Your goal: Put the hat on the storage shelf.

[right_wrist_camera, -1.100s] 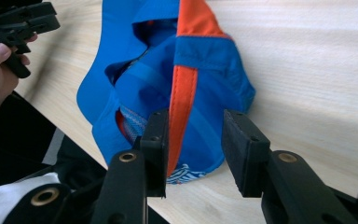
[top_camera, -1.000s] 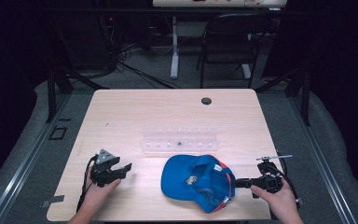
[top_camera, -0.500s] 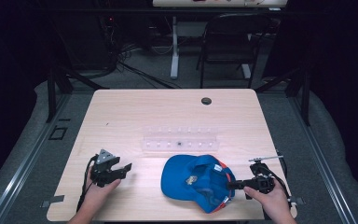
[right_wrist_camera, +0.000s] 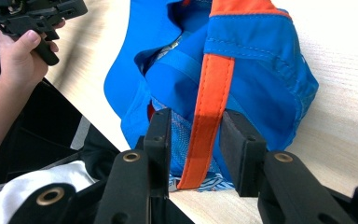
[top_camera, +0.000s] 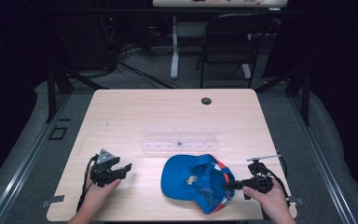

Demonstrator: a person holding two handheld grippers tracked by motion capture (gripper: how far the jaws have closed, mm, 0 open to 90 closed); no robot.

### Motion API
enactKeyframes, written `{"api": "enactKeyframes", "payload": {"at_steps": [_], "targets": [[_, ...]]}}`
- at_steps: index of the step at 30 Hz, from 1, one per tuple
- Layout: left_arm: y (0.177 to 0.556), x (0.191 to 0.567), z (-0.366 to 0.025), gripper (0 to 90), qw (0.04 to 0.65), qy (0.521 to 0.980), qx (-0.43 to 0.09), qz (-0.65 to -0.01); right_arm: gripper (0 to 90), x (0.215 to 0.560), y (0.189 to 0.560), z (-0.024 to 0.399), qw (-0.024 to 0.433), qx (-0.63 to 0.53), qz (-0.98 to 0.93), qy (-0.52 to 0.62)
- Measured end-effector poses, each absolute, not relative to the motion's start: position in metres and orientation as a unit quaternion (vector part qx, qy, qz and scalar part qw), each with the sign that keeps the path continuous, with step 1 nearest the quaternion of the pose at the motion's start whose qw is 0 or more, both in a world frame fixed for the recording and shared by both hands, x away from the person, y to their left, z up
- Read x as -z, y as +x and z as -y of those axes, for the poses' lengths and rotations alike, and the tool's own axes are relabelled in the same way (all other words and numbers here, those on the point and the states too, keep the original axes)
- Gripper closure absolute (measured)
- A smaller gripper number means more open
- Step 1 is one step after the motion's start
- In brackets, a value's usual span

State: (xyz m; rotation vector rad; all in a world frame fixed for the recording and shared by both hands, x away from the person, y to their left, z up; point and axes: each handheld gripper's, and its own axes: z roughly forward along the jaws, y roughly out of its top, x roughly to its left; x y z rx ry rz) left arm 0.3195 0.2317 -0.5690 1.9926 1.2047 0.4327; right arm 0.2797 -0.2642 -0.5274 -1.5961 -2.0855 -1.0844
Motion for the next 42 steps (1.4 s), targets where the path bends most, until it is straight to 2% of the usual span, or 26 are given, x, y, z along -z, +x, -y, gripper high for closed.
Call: {"api": "enactKeyframes", "payload": {"at_steps": [8, 18, 31, 42], "targets": [[0.319, 0.569, -0.231, 40.2, 0.379, 0.778, -0.170, -0.471, 63.2, 0.536, 0.281, 0.264, 0.136, 0.360, 0.731, -0.564], [0.319, 0.569, -0.231, 40.1, 0.378, 0.779, -0.170, -0.471, 64.4, 0.531, 0.280, 0.263, 0.155, 0.381, 0.718, -0.561], [0.319, 0.569, -0.232, 40.1, 0.378, 0.779, -0.171, -0.470, 75.4, 0.524, 0.280, 0.261, 0.149, 0.365, 0.715, -0.577], [0.319, 0.569, -0.230, 40.1, 0.376, 0.782, -0.171, -0.467, 77.4, 0.511, 0.281, 0.259, 0.131, 0.357, 0.708, -0.595]]}}
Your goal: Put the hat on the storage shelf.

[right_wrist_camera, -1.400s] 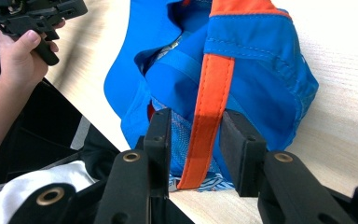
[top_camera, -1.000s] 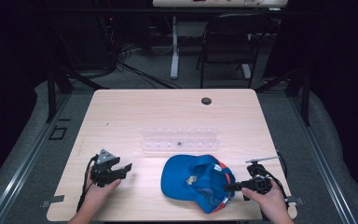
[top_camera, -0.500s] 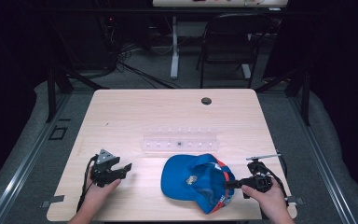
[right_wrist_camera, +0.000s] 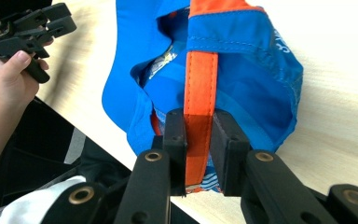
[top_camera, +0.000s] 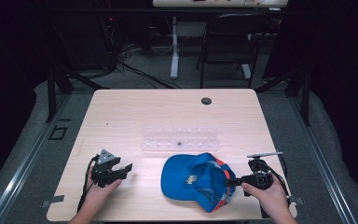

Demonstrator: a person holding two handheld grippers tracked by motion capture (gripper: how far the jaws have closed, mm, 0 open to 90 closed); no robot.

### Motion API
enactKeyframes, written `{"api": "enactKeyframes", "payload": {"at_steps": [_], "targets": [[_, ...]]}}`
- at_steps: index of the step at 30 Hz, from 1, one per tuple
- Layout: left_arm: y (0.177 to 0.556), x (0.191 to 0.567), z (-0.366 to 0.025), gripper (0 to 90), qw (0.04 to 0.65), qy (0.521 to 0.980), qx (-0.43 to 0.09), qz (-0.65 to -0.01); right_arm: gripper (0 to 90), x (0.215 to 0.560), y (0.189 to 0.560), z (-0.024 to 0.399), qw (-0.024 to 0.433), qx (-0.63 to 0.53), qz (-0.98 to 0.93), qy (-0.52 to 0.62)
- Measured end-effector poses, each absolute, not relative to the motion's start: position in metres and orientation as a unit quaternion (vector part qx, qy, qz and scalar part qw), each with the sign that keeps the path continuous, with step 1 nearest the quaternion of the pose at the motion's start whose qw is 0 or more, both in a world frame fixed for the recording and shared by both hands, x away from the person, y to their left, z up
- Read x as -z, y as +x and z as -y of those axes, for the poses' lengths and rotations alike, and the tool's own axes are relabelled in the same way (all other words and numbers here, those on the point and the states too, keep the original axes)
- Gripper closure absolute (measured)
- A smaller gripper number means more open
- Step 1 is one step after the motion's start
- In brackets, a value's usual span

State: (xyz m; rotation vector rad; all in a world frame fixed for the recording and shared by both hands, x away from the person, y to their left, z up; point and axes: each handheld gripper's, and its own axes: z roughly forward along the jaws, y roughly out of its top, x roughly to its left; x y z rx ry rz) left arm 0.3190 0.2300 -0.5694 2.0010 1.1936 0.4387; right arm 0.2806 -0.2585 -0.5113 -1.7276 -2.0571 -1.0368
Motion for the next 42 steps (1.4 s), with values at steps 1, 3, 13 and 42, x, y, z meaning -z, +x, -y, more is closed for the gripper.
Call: {"api": "enactKeyframes", "payload": {"at_steps": [1, 3, 13, 42], "targets": [[0.319, 0.569, -0.230, 40.1, 0.376, 0.782, -0.172, -0.467, 77.4, 0.510, 0.281, 0.258, 0.128, 0.355, 0.708, -0.597], [0.319, 0.570, -0.230, 40.1, 0.377, 0.781, -0.171, -0.468, 77.4, 0.506, 0.283, 0.259, 0.127, 0.354, 0.710, -0.596], [0.319, 0.569, -0.230, 40.1, 0.378, 0.781, -0.172, -0.467, 77.8, 0.488, 0.294, 0.257, 0.127, 0.332, 0.718, -0.598], [0.319, 0.570, -0.230, 40.0, 0.376, 0.782, -0.172, -0.467, 78.1, 0.433, 0.319, 0.239, 0.110, 0.276, 0.746, -0.596]]}}
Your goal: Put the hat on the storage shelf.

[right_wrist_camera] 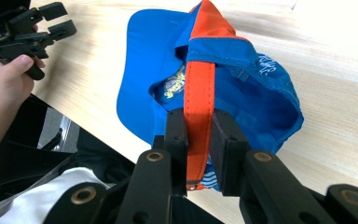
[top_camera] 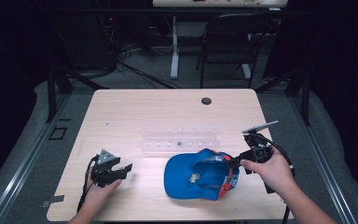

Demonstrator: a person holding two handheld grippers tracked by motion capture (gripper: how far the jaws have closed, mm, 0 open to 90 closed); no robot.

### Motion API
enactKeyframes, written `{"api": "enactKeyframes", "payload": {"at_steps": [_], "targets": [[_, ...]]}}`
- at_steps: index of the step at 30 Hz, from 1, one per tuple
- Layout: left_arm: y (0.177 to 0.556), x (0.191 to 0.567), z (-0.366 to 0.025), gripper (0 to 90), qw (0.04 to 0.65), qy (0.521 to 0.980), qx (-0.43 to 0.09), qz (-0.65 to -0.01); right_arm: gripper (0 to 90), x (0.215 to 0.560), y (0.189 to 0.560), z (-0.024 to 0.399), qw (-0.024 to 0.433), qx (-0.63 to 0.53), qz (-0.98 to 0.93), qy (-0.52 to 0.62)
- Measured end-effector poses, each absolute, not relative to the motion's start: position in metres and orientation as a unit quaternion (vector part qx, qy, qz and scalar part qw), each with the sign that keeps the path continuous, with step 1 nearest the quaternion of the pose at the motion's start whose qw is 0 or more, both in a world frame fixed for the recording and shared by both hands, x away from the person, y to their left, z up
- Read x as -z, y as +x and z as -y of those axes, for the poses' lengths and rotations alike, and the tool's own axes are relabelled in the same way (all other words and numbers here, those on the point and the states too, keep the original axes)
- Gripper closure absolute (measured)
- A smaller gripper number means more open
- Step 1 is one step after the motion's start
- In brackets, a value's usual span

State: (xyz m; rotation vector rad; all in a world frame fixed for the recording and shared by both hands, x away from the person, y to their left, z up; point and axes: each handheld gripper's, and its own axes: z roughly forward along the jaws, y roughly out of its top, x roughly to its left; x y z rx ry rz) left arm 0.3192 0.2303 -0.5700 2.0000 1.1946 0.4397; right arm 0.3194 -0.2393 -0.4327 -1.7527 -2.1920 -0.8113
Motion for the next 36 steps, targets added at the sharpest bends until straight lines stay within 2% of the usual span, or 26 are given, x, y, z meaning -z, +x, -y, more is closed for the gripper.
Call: {"api": "enactKeyframes", "payload": {"at_steps": [6, 36], "targets": [[0.319, 0.570, -0.230, 40.0, 0.377, 0.781, -0.170, -0.468, 78.2, 0.418, 0.323, 0.238, 0.131, 0.265, 0.750, -0.593], [0.319, 0.569, -0.230, 40.0, 0.376, 0.783, -0.172, -0.466, 78.2, 0.364, 0.333, 0.231, 0.142, 0.255, 0.746, -0.599]]}}
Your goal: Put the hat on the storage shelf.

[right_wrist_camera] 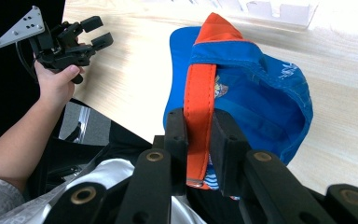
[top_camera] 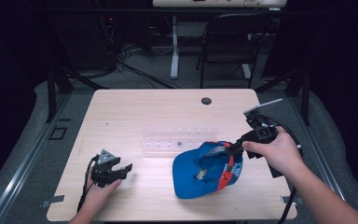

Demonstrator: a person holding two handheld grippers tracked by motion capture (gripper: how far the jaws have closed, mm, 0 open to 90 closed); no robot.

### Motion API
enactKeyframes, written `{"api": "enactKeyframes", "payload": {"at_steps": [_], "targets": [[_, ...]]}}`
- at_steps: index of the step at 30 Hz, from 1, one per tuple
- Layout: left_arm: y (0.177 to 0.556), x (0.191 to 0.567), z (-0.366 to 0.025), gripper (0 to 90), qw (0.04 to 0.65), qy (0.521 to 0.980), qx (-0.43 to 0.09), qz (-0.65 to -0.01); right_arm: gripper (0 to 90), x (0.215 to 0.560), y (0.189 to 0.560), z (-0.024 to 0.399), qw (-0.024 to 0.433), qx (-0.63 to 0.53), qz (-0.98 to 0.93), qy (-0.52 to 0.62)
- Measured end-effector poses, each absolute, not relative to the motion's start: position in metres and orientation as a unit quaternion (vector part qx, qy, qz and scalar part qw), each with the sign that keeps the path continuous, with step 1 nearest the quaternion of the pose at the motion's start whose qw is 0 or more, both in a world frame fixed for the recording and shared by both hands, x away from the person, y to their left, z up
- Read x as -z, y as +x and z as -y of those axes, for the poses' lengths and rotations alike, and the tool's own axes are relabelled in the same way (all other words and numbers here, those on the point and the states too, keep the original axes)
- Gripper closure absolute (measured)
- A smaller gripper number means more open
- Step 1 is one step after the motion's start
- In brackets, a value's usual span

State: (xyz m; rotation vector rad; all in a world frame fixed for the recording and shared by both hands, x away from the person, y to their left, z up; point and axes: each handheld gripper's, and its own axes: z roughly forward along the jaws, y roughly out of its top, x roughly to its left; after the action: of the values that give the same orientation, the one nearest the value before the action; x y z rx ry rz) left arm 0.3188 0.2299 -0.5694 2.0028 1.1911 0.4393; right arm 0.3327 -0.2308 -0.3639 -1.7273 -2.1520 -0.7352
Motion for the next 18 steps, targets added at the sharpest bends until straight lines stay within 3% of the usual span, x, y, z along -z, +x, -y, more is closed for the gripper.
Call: {"api": "enactKeyframes", "payload": {"at_steps": [10, 18], "targets": [[0.319, 0.570, -0.229, 40.0, 0.376, 0.783, -0.171, -0.466, 78.1, 0.348, 0.333, 0.225, 0.137, 0.243, 0.752, -0.597], [0.318, 0.570, -0.229, 40.1, 0.376, 0.783, -0.170, -0.466, 78.1, 0.339, 0.338, 0.228, 0.180, 0.278, 0.727, -0.601]]}}
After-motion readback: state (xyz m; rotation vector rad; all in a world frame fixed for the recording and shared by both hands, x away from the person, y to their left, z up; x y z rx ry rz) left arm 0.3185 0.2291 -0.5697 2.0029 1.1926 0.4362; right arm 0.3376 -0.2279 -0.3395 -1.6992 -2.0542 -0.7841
